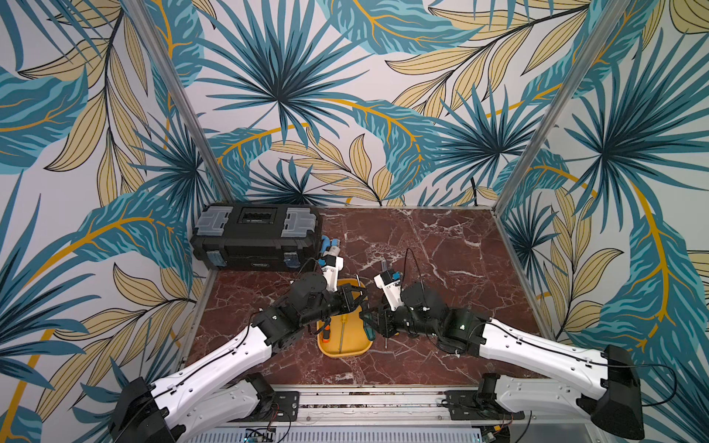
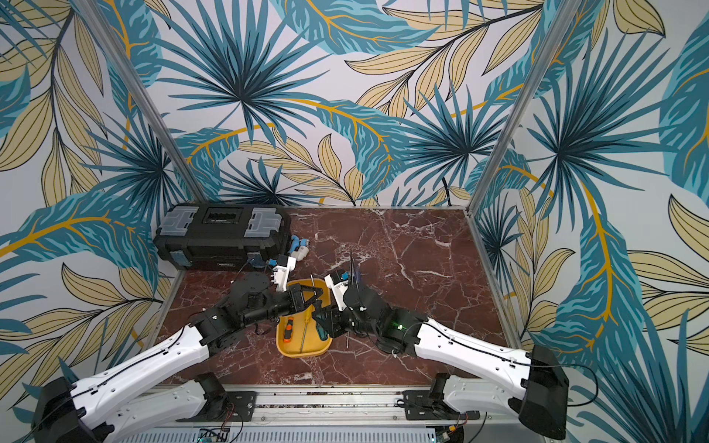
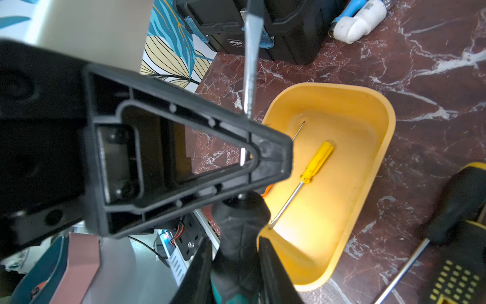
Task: Put the screwdriver on the desktop into the storage box
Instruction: Pick up the screwdriver from the center of the board.
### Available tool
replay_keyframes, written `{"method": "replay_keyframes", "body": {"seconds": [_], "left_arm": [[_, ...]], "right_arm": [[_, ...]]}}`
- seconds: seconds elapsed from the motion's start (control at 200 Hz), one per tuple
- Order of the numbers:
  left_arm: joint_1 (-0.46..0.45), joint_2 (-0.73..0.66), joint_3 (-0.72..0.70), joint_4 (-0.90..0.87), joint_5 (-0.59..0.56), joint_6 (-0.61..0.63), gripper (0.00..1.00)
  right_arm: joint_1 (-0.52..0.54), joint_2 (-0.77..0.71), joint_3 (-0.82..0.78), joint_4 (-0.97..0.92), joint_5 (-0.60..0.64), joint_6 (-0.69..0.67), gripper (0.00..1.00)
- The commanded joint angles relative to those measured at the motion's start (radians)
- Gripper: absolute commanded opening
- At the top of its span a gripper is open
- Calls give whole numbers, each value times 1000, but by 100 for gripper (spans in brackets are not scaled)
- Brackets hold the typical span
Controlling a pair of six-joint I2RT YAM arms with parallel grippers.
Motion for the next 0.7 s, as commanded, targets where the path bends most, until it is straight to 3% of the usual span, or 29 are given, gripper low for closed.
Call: {"method": "replay_keyframes", "body": {"seconds": [0.0,0.08,0.306,0.506,0.697], "left_arm": [[38,-9,-34,63,15,-6,0],[52,-23,-43,88,25,2,0],[80,-9,-78,248,158,-10,0],[83,25,-109,384,272,-40,0],[91,29,-124,415,292,-47,0]], "right_arm": [[6,-49,-41,53,-48,33,57],[6,-70,-72,68,-100,56,67],[5,-136,-181,176,-198,140,70],[-7,-169,-204,234,-208,168,64],[-14,-200,-202,219,-195,171,55]]}}
